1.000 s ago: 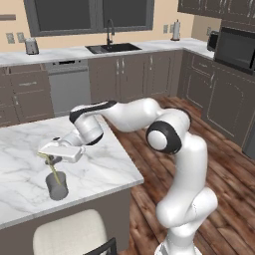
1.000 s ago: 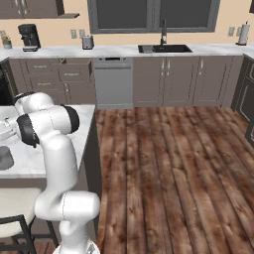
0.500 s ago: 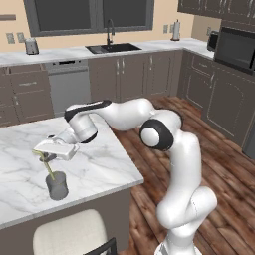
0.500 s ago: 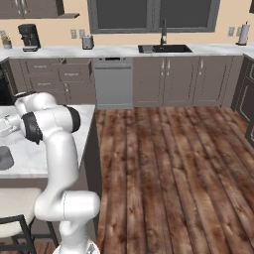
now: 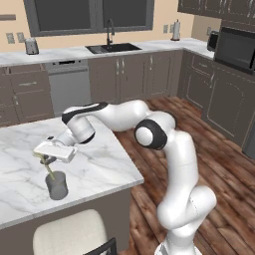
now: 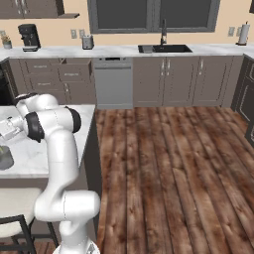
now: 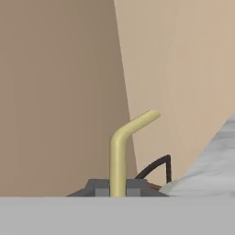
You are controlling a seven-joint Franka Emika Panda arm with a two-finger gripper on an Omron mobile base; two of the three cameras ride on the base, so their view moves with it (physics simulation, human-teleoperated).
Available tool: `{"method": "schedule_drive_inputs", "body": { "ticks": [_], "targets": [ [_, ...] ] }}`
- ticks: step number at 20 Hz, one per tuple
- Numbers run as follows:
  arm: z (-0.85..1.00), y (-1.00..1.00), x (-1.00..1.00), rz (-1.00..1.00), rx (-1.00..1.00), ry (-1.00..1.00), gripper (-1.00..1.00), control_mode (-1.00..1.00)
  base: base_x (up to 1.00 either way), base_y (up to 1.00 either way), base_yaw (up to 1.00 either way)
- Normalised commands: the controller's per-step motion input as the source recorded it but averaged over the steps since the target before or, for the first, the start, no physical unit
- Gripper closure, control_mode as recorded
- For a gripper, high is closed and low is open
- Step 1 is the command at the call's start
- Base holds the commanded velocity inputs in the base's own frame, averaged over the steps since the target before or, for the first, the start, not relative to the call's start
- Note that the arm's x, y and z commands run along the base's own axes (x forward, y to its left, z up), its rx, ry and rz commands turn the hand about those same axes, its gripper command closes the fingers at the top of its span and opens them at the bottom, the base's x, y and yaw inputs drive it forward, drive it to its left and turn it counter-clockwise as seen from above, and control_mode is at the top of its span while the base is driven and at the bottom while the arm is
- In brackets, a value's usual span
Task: Take a straw from the drawer in front and place it inside the glass cup on the dining counter.
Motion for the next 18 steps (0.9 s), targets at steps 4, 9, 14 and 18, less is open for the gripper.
{"method": "schedule_drive_inputs", "body": {
  "ticks": [4, 9, 14, 18],
  "targets": [
    [-0.12, 0.0, 0.0, 0.0, 0.0, -0.11, 1.0, -1.0, 0.0, 0.0, 0.0],
    [-0.13, 0.0, 0.0, 0.0, 0.0, -0.1, 1.0, -1.0, 0.0, 0.0, 0.0],
    [-0.09, 0.01, -0.29, 0.0, 0.0, -0.04, 1.0, -1.0, 0.0, 0.0, 0.0],
    [-0.08, 0.01, -0.44, 0.0, 0.0, -0.01, 1.0, -1.0, 0.0, 0.0, 0.0]
  ]
}}
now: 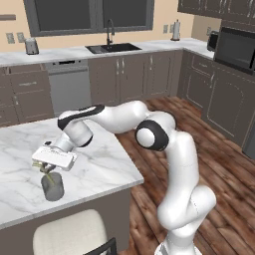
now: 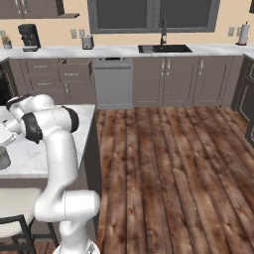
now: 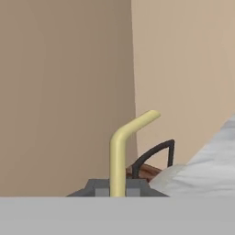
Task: Take a straw from the drawer in front and place it inside the glass cup on the dining counter.
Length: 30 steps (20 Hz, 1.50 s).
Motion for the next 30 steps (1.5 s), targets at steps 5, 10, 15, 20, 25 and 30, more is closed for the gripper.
{"method": "schedule_drive_inputs", "body": {
  "ticks": [5, 10, 15, 20, 25, 30],
  "targets": [
    [-0.06, 0.05, -0.14, 0.0, 0.0, 0.0, -1.0, -1.0, 0.0, 0.0, 0.0],
    [-0.01, -0.07, 0.0, 0.0, 0.0, -0.04, -1.0, -1.0, 0.0, 0.0, 0.0],
    [0.0, -0.07, 0.0, -0.01, -0.01, -0.12, -1.0, -1.0, 0.0, 0.0, 0.0],
    [0.0, -0.05, 0.0, -0.1, -0.13, -0.27, -1.0, -1.0, 0.0, 0.0, 0.0],
    [0.1, -0.07, 0.0, -0.19, -0.21, -0.38, -1.0, -1.0, 0.0, 0.0, 0.0],
    [0.55, -0.23, -0.05, -0.26, -0.17, -0.29, -1.0, -1.0, 0.0, 0.0, 0.0]
  ]
}}
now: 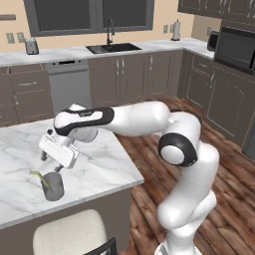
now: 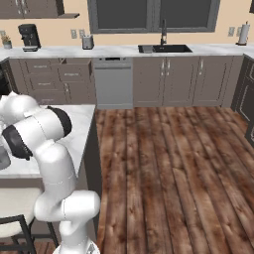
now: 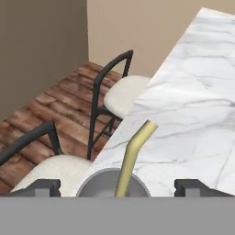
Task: Take a straw from the drawer in front and place it inside the glass cup on the dining counter.
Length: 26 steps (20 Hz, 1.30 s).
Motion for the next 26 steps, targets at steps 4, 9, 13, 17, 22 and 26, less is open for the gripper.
{"method": "schedule_drive_inputs", "body": {
  "ticks": [4, 9, 13, 17, 22, 26],
  "targets": [
    [0.55, -0.46, -0.11, -0.28, -0.13, -0.12, -1.0, -1.0, 0.0, 0.0, 0.0],
    [0.36, -0.62, -0.33, -0.3, -0.16, -0.07, -1.0, -1.0, 0.0, 0.0, 0.0],
    [0.23, -0.63, -0.51, -0.33, -0.2, -0.08, -1.0, -1.0, 0.0, 0.0, 0.0],
    [0.16, -0.65, -0.54, -0.37, -0.17, -0.03, -1.0, -1.0, 0.0, 0.0, 0.0],
    [0.13, -0.7, -0.54, -0.39, -0.17, -0.02, -1.0, -1.0, 0.0, 0.0, 0.0],
    [0.12, -0.66, -0.49, -0.39, -0.15, 0.0, -1.0, -1.0, 0.0, 0.0, 0.0]
  ]
}}
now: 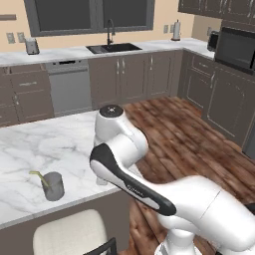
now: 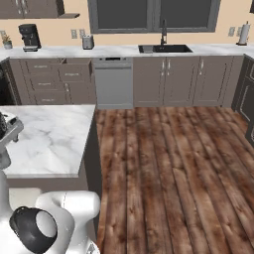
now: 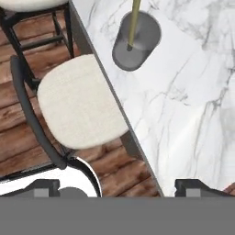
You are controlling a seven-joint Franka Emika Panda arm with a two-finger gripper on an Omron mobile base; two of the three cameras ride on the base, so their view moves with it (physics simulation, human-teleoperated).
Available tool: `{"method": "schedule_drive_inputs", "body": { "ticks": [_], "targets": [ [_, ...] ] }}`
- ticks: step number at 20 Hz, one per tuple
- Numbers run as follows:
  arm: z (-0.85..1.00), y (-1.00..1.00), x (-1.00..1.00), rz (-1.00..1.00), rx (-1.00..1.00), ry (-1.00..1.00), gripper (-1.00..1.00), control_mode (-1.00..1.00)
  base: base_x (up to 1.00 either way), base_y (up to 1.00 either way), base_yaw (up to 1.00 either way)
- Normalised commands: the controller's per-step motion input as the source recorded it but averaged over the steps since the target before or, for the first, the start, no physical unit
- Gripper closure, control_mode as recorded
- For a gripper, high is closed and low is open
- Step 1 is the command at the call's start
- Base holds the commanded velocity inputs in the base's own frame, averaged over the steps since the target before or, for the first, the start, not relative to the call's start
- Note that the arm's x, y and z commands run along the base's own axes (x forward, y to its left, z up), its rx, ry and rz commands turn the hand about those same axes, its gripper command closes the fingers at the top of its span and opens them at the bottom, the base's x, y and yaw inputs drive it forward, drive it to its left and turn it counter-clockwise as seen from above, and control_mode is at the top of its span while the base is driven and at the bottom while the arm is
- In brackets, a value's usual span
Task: Take a straw from the drawer in front and place it inside the glass cup on the dining counter.
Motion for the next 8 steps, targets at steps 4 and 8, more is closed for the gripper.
{"method": "schedule_drive_inputs", "body": {
  "ticks": [4, 8],
  "targets": [
    [0.08, -0.68, -0.46, -0.33, -0.09, 0.0, -1.0, -1.0, 0.0, 0.0, 0.0],
    [0.05, -0.62, -0.35, -0.27, -0.02, 0.0, -1.0, -1.0, 0.0, 0.0, 0.0]
  ]
}}
